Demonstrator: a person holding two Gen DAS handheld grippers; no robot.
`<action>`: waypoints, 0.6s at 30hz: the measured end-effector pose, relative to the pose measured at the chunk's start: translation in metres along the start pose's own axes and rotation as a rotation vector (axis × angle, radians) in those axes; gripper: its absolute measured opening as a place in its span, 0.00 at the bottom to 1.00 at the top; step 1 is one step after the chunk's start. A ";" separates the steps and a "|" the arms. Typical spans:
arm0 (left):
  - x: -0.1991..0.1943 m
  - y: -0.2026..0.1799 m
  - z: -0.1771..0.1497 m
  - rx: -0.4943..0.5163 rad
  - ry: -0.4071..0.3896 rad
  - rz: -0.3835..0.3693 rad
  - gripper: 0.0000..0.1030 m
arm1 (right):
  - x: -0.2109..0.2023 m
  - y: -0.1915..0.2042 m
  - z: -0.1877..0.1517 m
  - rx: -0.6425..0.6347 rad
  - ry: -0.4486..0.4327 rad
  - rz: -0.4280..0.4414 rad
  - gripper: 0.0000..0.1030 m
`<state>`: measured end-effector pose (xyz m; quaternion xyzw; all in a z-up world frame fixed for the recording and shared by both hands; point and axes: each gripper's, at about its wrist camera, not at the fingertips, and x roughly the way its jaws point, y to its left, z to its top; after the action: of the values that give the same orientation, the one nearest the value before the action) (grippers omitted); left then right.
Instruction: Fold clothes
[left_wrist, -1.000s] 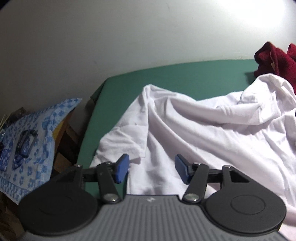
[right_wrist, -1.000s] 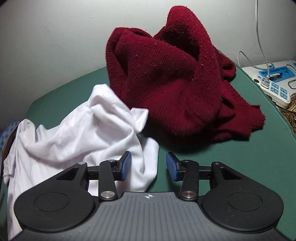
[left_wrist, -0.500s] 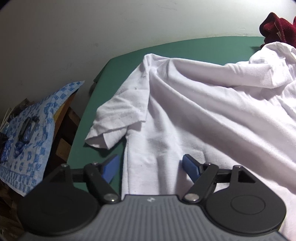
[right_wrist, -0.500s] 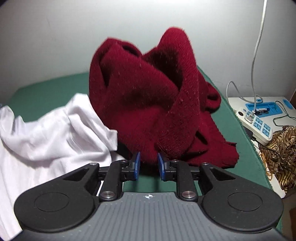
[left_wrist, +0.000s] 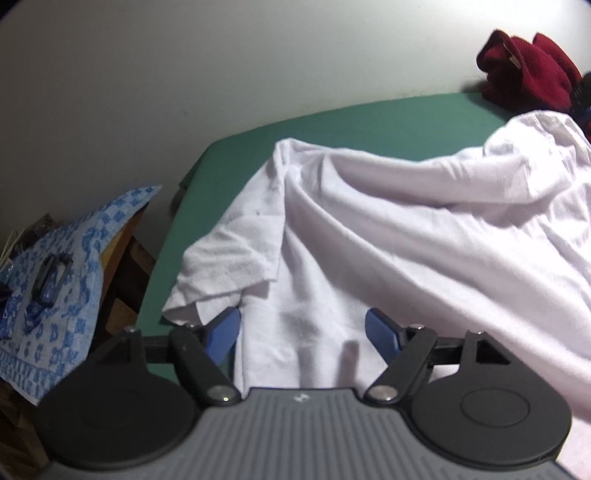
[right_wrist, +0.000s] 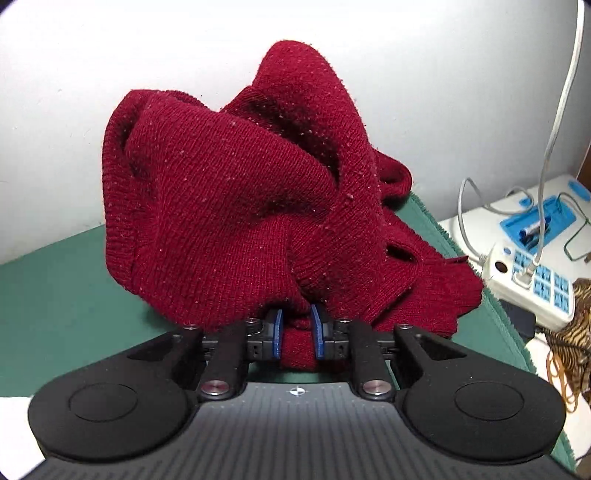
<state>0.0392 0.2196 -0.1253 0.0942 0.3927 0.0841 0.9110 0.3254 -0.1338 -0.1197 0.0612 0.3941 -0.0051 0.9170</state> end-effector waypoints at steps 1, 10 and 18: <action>0.004 0.006 0.007 -0.018 -0.001 0.003 0.77 | -0.011 -0.001 -0.005 0.002 0.005 0.038 0.26; 0.053 0.014 0.043 -0.043 0.052 0.011 0.75 | -0.067 0.024 -0.068 -0.146 0.174 0.308 0.40; 0.064 0.028 0.047 -0.044 0.056 0.051 0.74 | -0.117 0.003 -0.051 -0.082 -0.152 0.123 0.00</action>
<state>0.1146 0.2561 -0.1320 0.0819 0.4135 0.1186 0.8990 0.2079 -0.1298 -0.0694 0.0470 0.3189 0.0628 0.9445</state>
